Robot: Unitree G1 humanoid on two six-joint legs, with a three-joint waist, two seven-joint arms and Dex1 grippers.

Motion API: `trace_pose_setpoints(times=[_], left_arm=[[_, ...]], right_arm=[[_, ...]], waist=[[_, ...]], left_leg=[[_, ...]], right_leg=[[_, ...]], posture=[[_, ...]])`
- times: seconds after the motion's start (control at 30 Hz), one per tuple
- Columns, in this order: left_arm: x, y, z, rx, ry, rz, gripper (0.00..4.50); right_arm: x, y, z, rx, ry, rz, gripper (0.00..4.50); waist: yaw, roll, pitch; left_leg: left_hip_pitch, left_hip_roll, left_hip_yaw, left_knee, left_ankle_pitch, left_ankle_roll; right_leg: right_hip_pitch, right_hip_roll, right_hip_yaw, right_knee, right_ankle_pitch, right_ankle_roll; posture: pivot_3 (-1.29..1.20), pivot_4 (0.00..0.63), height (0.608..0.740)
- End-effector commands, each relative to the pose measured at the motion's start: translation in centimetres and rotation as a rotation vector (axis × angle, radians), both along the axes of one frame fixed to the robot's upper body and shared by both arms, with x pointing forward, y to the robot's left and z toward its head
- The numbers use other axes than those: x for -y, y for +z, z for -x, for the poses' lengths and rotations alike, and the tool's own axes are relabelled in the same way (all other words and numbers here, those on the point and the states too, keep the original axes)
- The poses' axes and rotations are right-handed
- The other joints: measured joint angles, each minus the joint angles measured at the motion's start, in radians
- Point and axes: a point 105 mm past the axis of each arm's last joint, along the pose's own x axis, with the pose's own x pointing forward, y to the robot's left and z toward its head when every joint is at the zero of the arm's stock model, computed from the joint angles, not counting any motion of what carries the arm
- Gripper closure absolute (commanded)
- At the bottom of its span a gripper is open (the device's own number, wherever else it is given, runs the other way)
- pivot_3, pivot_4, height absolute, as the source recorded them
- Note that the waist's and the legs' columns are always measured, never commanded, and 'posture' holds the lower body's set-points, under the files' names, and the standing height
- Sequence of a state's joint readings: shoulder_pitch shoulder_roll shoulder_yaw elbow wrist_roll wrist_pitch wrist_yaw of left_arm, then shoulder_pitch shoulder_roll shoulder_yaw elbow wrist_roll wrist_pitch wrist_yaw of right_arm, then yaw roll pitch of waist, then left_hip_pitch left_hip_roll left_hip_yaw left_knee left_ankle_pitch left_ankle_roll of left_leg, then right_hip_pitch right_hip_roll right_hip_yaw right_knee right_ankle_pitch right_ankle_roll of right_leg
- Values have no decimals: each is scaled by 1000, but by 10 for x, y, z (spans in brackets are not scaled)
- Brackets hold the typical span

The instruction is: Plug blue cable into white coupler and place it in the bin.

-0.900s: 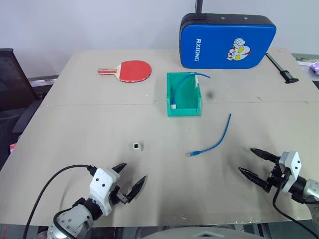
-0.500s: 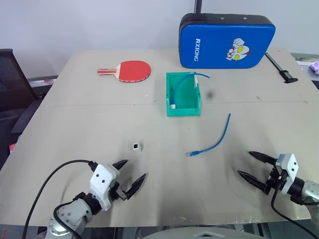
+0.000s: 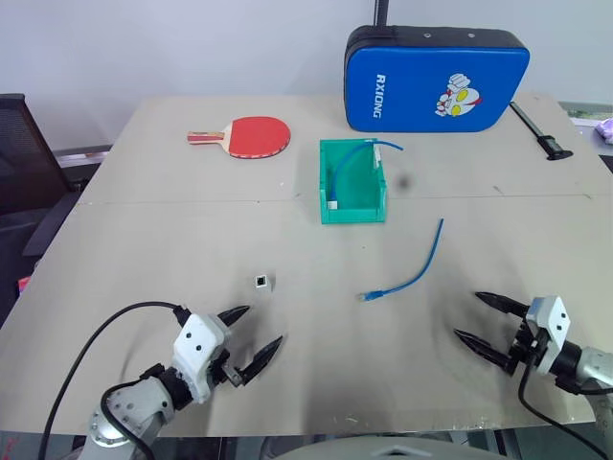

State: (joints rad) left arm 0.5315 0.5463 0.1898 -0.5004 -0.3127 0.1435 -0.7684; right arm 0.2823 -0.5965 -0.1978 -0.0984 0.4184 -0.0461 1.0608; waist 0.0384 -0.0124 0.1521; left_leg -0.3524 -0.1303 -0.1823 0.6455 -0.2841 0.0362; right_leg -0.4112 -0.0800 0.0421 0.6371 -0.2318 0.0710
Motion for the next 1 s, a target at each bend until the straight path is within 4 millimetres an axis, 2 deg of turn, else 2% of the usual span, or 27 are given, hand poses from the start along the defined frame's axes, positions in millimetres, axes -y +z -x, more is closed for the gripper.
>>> trace_pose_setpoints(times=[0.03,0.17,0.3,0.4,0.43,0.57,0.7,0.83,0.93,1.0], left_arm=[[5,25,-4,49,-105,-7,12],[13,45,-6,41,-298,-67,12],[19,76,-13,25,-495,-82,12],[19,90,-19,-2,-615,-141,12],[18,94,-22,-7,-636,-154,12],[21,103,-29,-12,-707,-163,12],[19,103,-34,-11,-725,-203,12],[17,102,-36,-8,-713,-204,12],[15,100,-37,-7,-707,-211,0],[14,100,-37,-4,-702,-216,0]], right_arm=[[-27,26,-8,85,117,35,0],[-53,32,-23,71,216,173,0],[-77,45,-40,48,344,216,0],[-92,49,-51,23,464,268,0],[-96,50,-55,23,492,286,0],[-114,50,-64,11,609,354,0],[-124,40,-70,6,674,437,0],[-134,38,-75,13,685,431,0],[-139,35,-73,18,715,447,863],[-142,35,-71,24,730,444,1786]], waist=[[-1,0,0],[-1,0,0],[-1,-1,2],[-5,-1,2],[-8,-1,2],[-23,-1,2],[-32,-2,2],[-37,-1,2],[-42,-1,2],[-44,-1,2]], left_leg=[[0,0,0,0,0,0],[1,2,0,0,0,0],[0,2,0,1,0,0],[0,2,0,1,2,2],[0,2,0,1,4,-2],[-4,2,0,1,4,-4],[-11,2,0,1,2,-5],[-14,4,0,1,0,-6],[-14,5,0,1,0,-6],[-13,5,1,2,0,-6]], right_leg=[[0,0,0,0,0,0],[0,1,-2,2,0,0],[-1,2,-3,3,1,-2],[-2,2,-2,2,2,-3],[-2,2,-2,1,2,-3],[-5,2,-3,-1,2,-3],[-12,1,-6,-4,2,-3],[-15,0,-14,-4,2,-3],[-15,0,-15,-4,3,-5],[-15,1,-15,-3,3,-5]], posture=[[0,150,740],[0,150,740],[0,150,740],[0,150,740],[0,150,740],[0,150,740],[0,150,740],[0,150,740],[0,150,740],[0,150,740]])
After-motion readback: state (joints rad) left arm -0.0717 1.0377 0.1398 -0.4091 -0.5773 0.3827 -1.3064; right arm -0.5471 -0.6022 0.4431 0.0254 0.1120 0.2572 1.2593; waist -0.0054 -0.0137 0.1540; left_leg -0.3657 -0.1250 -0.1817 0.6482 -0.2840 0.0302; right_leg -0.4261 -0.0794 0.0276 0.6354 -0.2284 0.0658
